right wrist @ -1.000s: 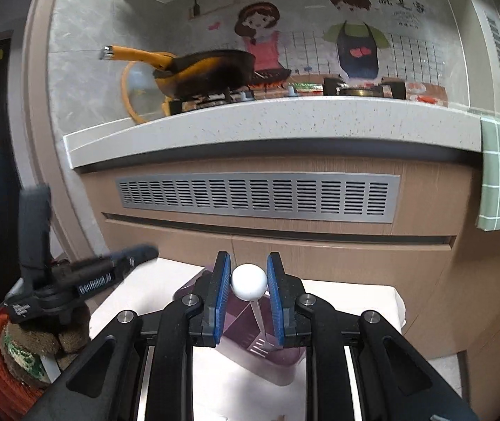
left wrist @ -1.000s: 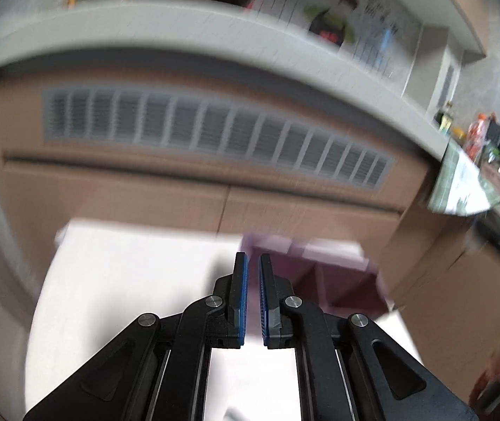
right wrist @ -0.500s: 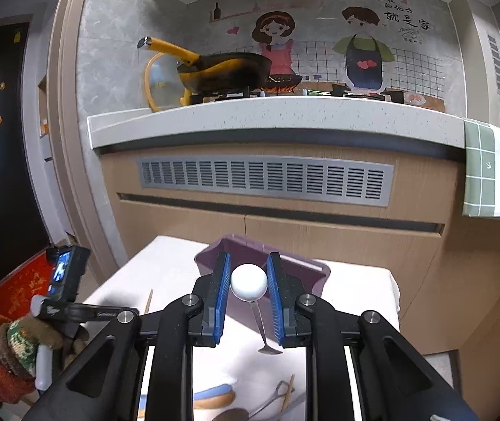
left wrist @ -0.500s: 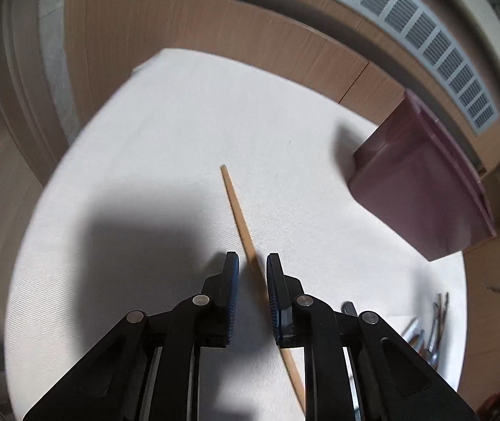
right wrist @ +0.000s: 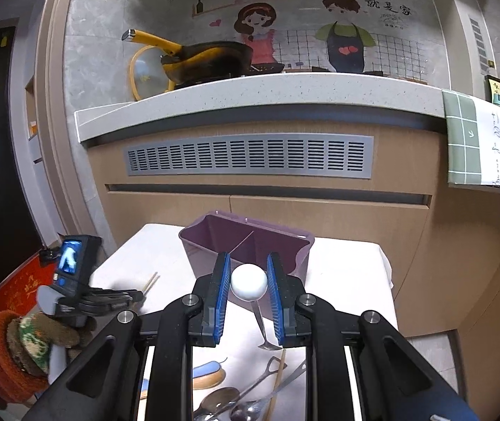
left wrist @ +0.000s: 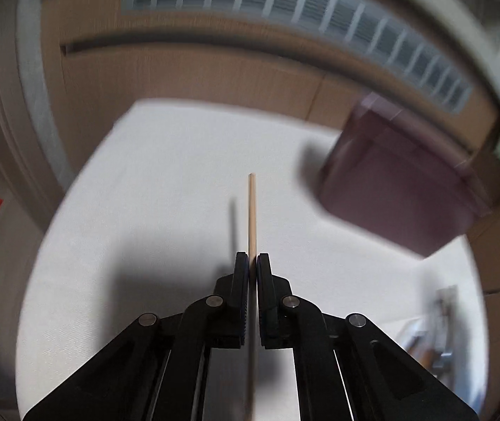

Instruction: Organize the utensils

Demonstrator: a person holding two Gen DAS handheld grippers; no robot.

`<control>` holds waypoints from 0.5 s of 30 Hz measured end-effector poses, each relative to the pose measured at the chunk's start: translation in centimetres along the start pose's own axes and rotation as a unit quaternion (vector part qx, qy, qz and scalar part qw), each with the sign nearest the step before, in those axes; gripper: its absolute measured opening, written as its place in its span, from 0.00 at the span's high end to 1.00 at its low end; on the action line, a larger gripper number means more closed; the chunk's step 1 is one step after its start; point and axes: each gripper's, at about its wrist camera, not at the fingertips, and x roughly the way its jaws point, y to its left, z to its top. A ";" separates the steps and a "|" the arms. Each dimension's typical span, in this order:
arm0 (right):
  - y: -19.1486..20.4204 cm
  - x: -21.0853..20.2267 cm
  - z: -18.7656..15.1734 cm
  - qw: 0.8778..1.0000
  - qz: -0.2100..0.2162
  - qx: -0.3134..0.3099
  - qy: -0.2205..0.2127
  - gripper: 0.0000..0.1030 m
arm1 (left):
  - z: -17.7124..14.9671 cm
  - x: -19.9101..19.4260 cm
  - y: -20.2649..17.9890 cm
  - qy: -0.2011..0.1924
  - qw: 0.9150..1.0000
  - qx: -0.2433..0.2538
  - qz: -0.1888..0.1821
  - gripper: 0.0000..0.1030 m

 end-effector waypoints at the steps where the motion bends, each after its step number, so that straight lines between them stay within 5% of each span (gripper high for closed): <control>1: -0.1 -0.1 0.1 1.000 0.001 0.002 -0.001 0.82 | 0.5 -1.9 -0.5 -0.025 1.000 0.002 -0.019 0.96; 5: -0.8 -0.6 1.6 0.999 0.014 0.025 -0.019 0.82 | 3.4 -8.7 -3.0 -0.116 0.990 0.012 -0.077 0.96; 10: -1.5 -1.7 6.9 0.996 0.035 0.040 -0.066 0.82 | 9.0 -15.1 -7.2 -0.248 0.957 0.047 -0.140 0.96; 15: -2.3 1.3 11.4 0.996 0.049 0.057 -0.056 0.82 | 13.8 -12.1 -9.1 -0.254 0.955 0.042 -0.150 0.96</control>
